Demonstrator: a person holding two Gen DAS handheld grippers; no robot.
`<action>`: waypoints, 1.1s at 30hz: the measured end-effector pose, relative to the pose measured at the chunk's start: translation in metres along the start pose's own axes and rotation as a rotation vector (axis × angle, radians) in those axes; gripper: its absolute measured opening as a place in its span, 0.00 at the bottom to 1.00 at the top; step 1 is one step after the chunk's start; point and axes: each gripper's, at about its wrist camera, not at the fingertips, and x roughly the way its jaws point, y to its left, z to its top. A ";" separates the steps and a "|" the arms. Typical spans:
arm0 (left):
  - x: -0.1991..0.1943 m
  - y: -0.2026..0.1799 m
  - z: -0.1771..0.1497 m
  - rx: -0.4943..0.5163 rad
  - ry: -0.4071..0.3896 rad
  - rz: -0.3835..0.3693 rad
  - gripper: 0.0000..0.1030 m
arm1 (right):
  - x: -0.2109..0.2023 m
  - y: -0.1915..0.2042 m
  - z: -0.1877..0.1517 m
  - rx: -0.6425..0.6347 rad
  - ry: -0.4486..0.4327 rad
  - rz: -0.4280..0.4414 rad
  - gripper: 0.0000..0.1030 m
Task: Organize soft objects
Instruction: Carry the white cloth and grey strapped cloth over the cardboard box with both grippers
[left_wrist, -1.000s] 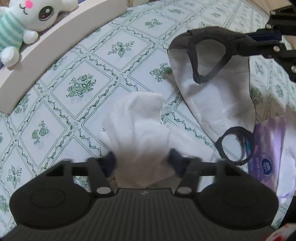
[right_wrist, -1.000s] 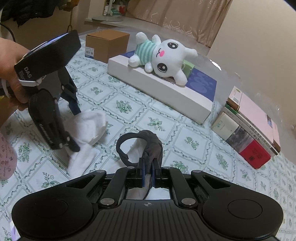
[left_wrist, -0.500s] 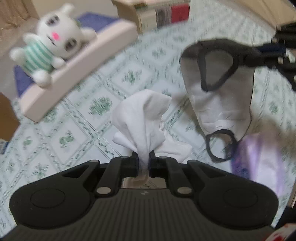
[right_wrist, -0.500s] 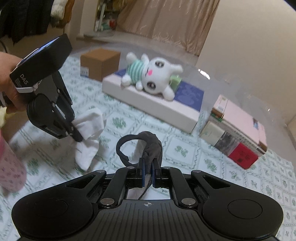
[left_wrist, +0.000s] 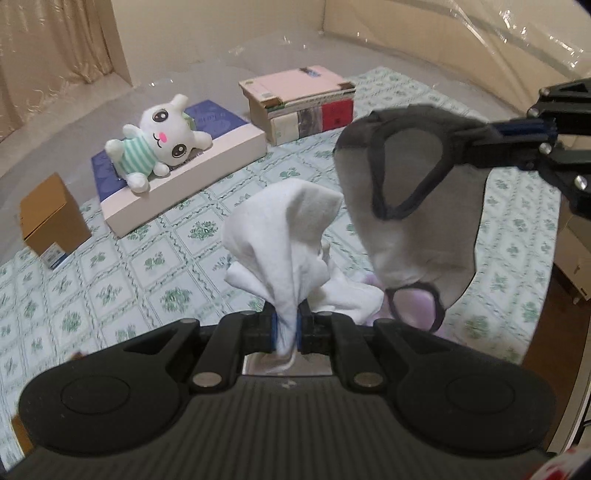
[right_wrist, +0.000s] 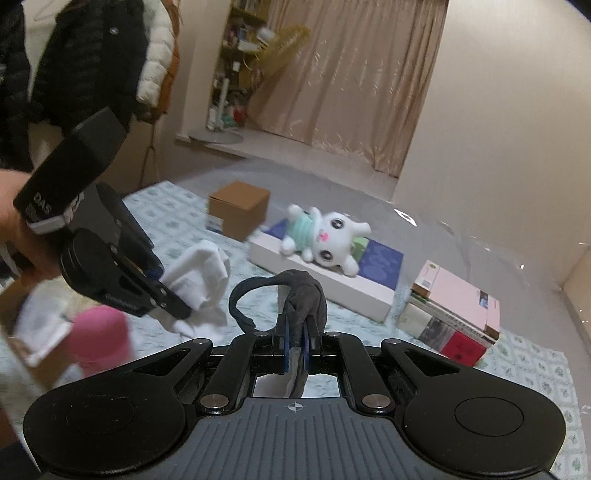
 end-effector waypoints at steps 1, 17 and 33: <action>-0.009 -0.006 -0.008 -0.008 -0.009 0.000 0.08 | -0.009 0.008 -0.003 -0.001 -0.003 0.010 0.06; -0.093 -0.089 -0.145 -0.156 -0.153 0.066 0.08 | -0.094 0.096 -0.071 0.060 -0.043 0.110 0.06; -0.134 -0.062 -0.247 -0.430 -0.188 0.247 0.08 | -0.100 0.151 -0.087 0.113 -0.083 0.230 0.06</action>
